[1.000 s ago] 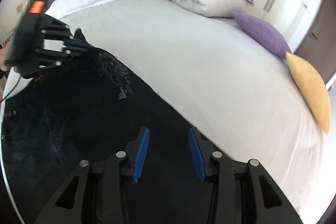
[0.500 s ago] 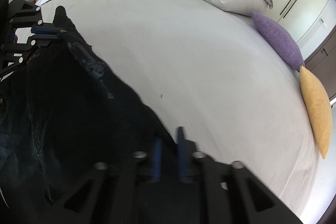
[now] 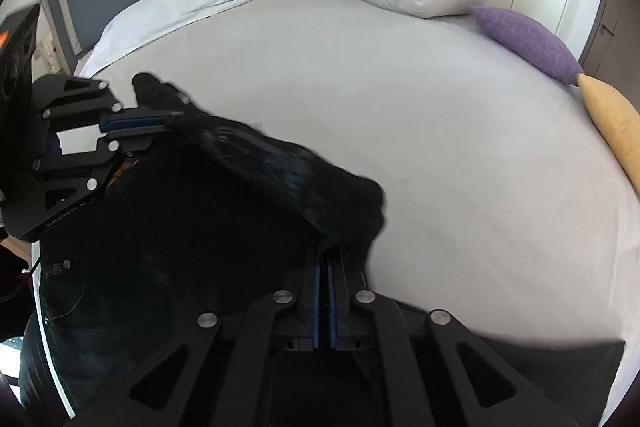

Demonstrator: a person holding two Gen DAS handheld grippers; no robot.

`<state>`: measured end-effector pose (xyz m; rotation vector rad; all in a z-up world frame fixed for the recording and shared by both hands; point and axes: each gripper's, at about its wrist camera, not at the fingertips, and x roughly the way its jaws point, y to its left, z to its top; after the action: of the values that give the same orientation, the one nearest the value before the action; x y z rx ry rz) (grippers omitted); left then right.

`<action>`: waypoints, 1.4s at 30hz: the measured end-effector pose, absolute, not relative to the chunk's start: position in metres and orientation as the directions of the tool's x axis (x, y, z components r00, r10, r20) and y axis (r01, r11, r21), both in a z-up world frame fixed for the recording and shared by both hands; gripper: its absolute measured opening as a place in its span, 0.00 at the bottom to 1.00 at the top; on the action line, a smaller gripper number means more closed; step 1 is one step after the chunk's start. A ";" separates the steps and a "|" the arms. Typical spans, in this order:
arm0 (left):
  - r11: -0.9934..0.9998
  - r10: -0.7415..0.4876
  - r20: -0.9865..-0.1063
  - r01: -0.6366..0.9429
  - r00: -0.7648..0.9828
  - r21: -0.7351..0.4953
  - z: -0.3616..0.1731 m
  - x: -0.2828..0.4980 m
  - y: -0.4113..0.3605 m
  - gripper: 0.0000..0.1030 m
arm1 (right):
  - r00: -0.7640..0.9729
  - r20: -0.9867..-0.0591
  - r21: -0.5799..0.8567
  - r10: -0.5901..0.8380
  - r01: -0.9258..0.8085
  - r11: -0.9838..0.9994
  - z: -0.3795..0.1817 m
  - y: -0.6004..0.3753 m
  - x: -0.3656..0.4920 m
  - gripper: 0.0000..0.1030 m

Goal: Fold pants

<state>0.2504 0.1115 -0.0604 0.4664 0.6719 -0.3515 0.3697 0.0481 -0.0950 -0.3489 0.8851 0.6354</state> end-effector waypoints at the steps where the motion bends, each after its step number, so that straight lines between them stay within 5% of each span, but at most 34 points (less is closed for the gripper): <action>1: 0.841 -0.167 -0.668 0.459 0.725 0.288 -0.061 0.243 0.113 0.04 | 0.473 -0.801 -0.031 0.367 -0.645 0.763 -0.097 0.051 0.361 0.04; 18: 0.777 -0.203 -0.743 0.567 0.638 0.275 -0.104 0.085 0.158 0.03 | 0.766 -0.631 -0.726 0.126 -0.640 0.254 -0.142 0.099 0.136 0.04; 27: 0.691 -0.151 -0.774 0.625 0.615 0.362 -0.129 -0.003 0.161 0.02 | 0.794 -0.594 -0.797 0.128 -0.603 0.047 -0.177 0.114 0.066 0.04; 42: 0.739 -0.147 -0.767 0.585 0.625 0.335 -0.129 -0.065 0.194 0.00 | 0.799 -0.591 -0.802 0.114 -0.597 0.022 -0.182 0.131 0.046 0.04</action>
<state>-0.0653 0.1939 -0.1293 0.6121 0.7914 -0.4515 0.0464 0.1307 -0.1824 -1.4538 0.4151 0.5755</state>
